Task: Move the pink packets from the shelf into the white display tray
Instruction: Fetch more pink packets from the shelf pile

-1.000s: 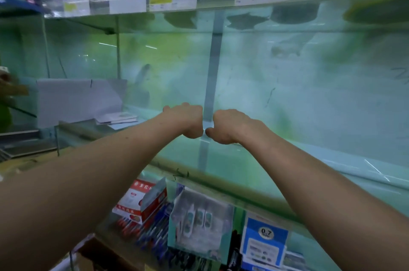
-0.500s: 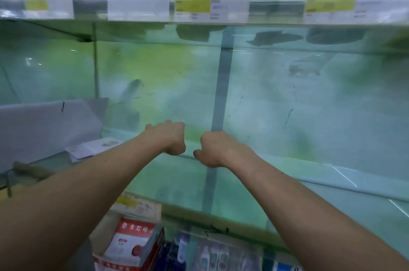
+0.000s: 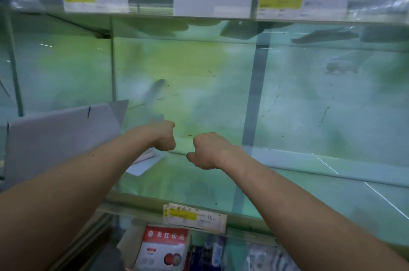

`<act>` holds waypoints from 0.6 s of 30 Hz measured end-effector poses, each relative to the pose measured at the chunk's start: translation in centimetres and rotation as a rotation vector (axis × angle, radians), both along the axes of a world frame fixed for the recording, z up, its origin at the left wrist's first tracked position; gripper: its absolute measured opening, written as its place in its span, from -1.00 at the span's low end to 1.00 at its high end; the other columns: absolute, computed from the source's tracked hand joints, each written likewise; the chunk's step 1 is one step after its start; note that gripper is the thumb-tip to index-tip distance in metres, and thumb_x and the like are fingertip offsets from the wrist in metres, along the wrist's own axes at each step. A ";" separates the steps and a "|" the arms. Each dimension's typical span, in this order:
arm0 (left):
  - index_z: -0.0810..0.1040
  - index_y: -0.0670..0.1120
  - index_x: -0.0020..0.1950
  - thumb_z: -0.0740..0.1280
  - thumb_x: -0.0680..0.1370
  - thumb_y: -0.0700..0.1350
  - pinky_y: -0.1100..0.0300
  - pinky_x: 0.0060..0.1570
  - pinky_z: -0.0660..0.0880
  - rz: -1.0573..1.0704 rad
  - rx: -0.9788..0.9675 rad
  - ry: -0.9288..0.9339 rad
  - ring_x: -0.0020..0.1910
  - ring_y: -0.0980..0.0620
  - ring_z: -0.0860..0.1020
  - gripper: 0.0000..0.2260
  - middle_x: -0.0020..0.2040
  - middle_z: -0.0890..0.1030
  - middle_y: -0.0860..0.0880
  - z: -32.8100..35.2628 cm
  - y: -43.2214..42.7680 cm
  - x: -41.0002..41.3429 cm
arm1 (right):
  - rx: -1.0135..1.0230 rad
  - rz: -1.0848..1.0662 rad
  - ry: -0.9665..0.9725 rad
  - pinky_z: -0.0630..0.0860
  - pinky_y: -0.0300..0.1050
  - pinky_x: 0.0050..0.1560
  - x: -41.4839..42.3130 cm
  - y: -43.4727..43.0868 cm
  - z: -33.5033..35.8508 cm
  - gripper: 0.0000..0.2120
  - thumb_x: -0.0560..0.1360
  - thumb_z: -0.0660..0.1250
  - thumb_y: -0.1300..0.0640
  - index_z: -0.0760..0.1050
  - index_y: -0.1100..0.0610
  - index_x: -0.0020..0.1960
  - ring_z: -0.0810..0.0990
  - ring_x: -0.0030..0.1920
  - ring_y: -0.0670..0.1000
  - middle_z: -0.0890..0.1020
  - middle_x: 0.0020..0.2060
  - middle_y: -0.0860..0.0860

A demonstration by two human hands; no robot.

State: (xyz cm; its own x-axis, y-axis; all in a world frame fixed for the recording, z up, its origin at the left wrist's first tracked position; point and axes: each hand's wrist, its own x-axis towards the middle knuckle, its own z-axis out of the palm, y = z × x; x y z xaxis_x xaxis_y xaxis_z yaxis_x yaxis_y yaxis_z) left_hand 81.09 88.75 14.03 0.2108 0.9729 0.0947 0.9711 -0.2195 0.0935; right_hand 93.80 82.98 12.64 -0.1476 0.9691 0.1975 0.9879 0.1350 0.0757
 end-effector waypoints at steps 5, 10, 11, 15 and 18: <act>0.22 -0.19 0.49 0.17 0.55 -0.28 0.16 0.18 0.38 -0.003 -0.011 -0.051 0.37 -0.12 0.38 -0.51 0.45 0.34 -0.15 0.1 1.1 -3.2 | -0.033 0.033 0.009 0.34 -0.11 -0.06 -2.7 0.8 -0.6 -0.77 0.57 0.17 0.05 0.47 0.20 0.05 0.47 0.18 0.19 0.54 0.16 0.16; 0.29 -0.22 0.46 0.13 0.53 -0.33 0.17 0.08 0.40 0.011 -0.044 -0.064 0.32 -0.14 0.41 -0.53 0.43 0.35 -0.17 -0.1 1.6 -5.3 | -0.090 0.100 0.046 0.38 -0.08 0.00 -5.4 1.6 -1.4 -0.72 0.57 0.17 0.01 0.45 0.19 0.13 0.46 0.21 0.18 0.51 0.20 0.15; 0.35 -0.24 0.41 0.14 0.52 -0.33 0.17 0.03 0.39 0.011 -0.054 -0.061 0.26 -0.15 0.45 -0.57 0.39 0.39 -0.19 -0.2 1.8 -5.7 | -0.105 0.109 0.044 0.41 -0.05 0.07 -5.9 1.8 -1.6 -0.67 0.57 0.17 0.01 0.43 0.19 0.23 0.44 0.23 0.18 0.49 0.24 0.15; 0.42 -0.13 0.10 0.24 0.52 -0.24 0.17 -0.08 0.33 0.043 -0.074 -0.022 -0.06 -0.06 0.34 -0.84 0.06 0.42 -0.15 -0.7 2.1 -7.1 | -0.116 0.151 0.019 0.46 -0.01 0.15 -7.5 2.5 -2.3 -0.69 0.56 0.18 0.10 0.43 0.16 0.27 0.47 0.20 0.17 0.51 0.22 0.13; 0.41 -0.23 0.34 0.25 0.58 -0.08 0.13 0.11 0.35 0.081 -0.128 -0.016 0.01 -0.05 0.32 -0.62 0.21 0.44 -0.18 -1.5 2.6 -7.7 | -0.135 0.181 0.014 0.49 0.04 0.15 -8.3 3.0 -2.6 -0.63 0.50 0.15 0.25 0.44 0.11 0.28 0.50 0.17 0.17 0.53 0.20 0.11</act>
State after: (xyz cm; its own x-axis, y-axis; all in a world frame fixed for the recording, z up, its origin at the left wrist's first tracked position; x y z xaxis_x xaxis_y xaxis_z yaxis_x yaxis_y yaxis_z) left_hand 73.37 91.34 12.53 0.1308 0.9910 -0.0281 0.9833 -0.1261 0.1309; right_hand 85.49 85.96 10.02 -0.3195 0.9449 0.0713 0.9476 0.3181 0.0310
